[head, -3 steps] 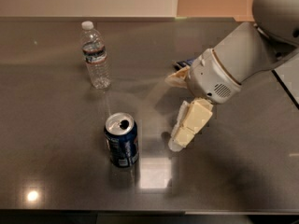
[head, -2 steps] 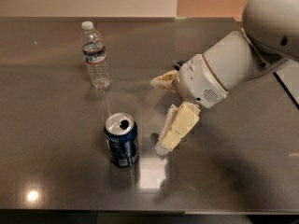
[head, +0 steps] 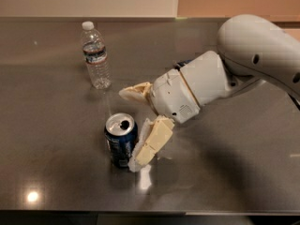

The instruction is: Knock pepsi can over

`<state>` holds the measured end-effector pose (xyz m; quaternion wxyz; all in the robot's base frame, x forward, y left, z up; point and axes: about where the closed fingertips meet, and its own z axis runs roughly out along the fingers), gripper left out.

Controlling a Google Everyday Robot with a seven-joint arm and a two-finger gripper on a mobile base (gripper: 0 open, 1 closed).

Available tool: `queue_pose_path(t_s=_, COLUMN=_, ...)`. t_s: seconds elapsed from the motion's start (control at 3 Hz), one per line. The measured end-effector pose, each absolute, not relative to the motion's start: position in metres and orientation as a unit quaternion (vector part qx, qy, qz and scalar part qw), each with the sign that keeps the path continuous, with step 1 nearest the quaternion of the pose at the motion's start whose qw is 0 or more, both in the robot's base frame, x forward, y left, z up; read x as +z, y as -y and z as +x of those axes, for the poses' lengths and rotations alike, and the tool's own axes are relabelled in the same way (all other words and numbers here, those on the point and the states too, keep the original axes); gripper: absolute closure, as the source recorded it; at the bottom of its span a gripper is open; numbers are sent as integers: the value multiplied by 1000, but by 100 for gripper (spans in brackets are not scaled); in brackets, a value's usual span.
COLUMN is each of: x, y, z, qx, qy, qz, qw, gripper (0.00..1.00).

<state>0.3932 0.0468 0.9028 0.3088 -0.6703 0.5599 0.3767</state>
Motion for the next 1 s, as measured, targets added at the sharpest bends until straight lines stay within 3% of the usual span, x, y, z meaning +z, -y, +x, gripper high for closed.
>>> queue_pose_path(t_s=0.33, x=895, y=-61, z=384, qx=400, qy=-545, qz=-668, qw=311, gripper=0)
queue_pose_path(t_s=0.67, x=889, y=-69, z=380, qx=413, qy=-535, qz=-669, qw=309, gripper=16)
queue_pose_path(t_s=1.0, x=891, y=-74, z=378, qx=422, qy=-526, qz=-670, qw=311, gripper=41)
